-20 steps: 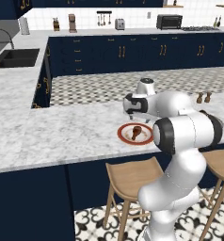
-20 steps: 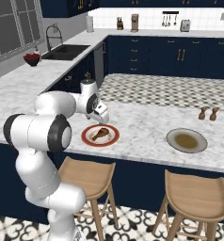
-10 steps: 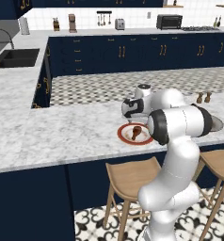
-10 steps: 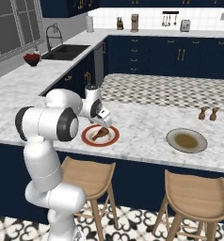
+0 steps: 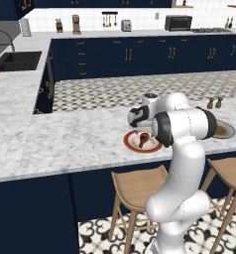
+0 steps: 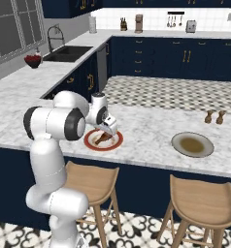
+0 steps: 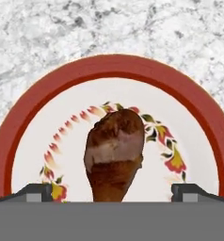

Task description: Pick the chicken drumstick and broccoli from their plates and place them in the bowl. Then put the bowl in the fridge.

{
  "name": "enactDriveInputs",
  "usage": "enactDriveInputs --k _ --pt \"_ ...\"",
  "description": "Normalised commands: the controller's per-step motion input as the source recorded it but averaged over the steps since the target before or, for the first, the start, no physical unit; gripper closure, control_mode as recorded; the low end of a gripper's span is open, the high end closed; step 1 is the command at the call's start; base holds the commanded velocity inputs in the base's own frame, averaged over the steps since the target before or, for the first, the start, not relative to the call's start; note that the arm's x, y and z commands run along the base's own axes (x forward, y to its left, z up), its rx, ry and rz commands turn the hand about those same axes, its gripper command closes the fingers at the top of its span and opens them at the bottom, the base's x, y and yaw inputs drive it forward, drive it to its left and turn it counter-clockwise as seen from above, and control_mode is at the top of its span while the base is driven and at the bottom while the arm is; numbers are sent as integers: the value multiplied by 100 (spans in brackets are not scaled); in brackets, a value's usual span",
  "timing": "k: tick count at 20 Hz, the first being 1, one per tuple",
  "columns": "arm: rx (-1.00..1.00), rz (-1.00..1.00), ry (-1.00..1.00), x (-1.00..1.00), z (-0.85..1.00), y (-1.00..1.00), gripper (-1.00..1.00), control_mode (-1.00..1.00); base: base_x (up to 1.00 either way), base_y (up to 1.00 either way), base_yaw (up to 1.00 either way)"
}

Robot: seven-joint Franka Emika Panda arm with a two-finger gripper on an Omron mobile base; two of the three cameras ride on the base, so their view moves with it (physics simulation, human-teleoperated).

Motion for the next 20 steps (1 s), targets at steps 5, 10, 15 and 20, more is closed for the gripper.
enactDriveInputs --k 5,10,15,20 --pt "0 0 6 18 -46 0 -100 -100 0 0 0" --pt "-2 1 6 13 -45 0 -100 -100 0 0 0" --pt "0 1 0 7 -15 0 100 -100 0 0 0" --pt "0 0 0 0 -8 0 100 -100 0 0 0"
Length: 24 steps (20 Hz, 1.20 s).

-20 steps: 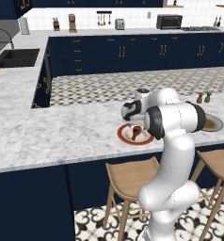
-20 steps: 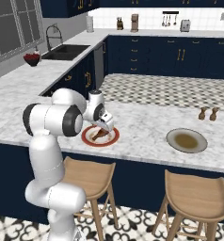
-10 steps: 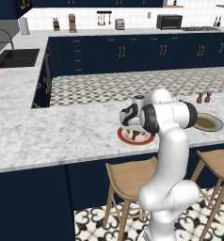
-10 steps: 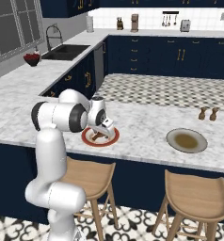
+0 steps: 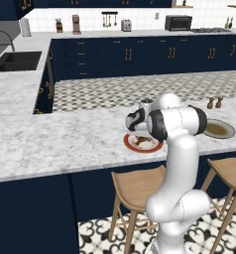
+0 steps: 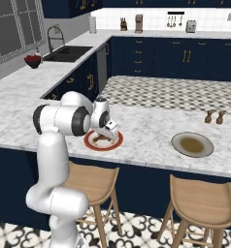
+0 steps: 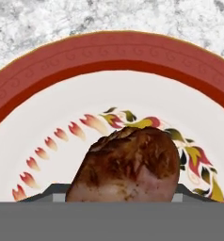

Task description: Pick the chicken drumstick and broccoli from their plates and place them in the bowl. Then put the bowl in the fridge.

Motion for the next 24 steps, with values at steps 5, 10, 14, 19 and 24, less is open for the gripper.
enactDriveInputs --k 5,10,14,19,24 --pt "0 0 -10 -3 1 0 100 -100 0 0 0" --pt "0 -4 -19 -45 59 0 100 -100 0 0 0" --pt "0 -2 -10 -86 96 7 100 -100 0 0 0" --pt "1 -5 0 -100 100 15 100 -100 0 0 0" --pt "6 -3 0 -97 99 12 100 -100 0 0 0"
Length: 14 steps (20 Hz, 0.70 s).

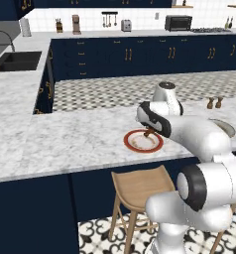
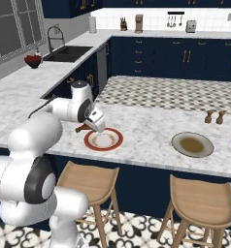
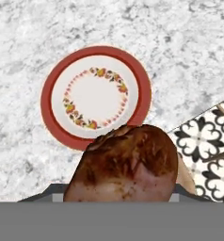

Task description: Pick the chicken drumstick and broccoli from their plates and place them in the bowl. Then put the bowl in the fridge.

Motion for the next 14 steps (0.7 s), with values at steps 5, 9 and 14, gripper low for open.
enactDriveInputs --k 5,9,14 --pt "6 -3 0 -100 86 10 100 -100 0 0 0" --pt "2 -5 0 -100 75 14 100 -100 0 0 0" --pt "-10 -6 0 -100 14 29 100 -100 0 0 0"
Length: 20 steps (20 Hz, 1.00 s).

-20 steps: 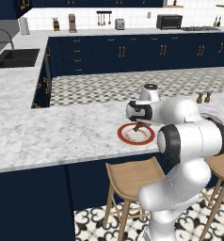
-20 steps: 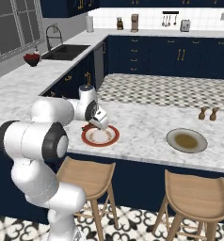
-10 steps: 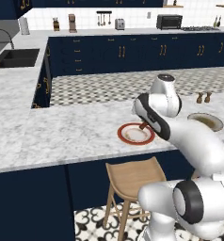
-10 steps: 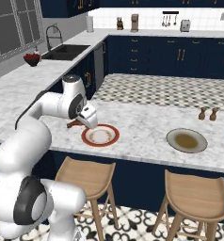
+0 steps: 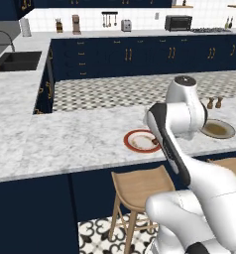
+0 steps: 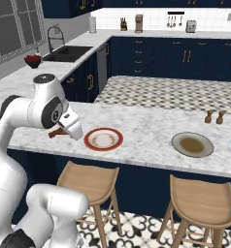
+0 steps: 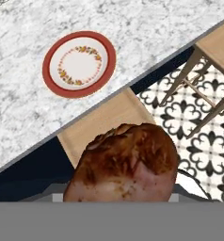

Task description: Pick the chicken drumstick and broccoli from their plates and place them in the bowl. Then put the bowl in the fridge.

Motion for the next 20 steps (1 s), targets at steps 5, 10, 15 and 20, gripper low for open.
enactDriveInputs --k 5,10,15,20 --pt "10 -4 -2 -71 -4 -30 100 -100 0 0 0" --pt "8 -2 0 0 -4 -13 100 -100 0 0 0" --pt "0 0 0 -1 -1 0 100 -100 0 0 0" --pt "0 0 0 0 0 0 100 100 -33 -14 0"
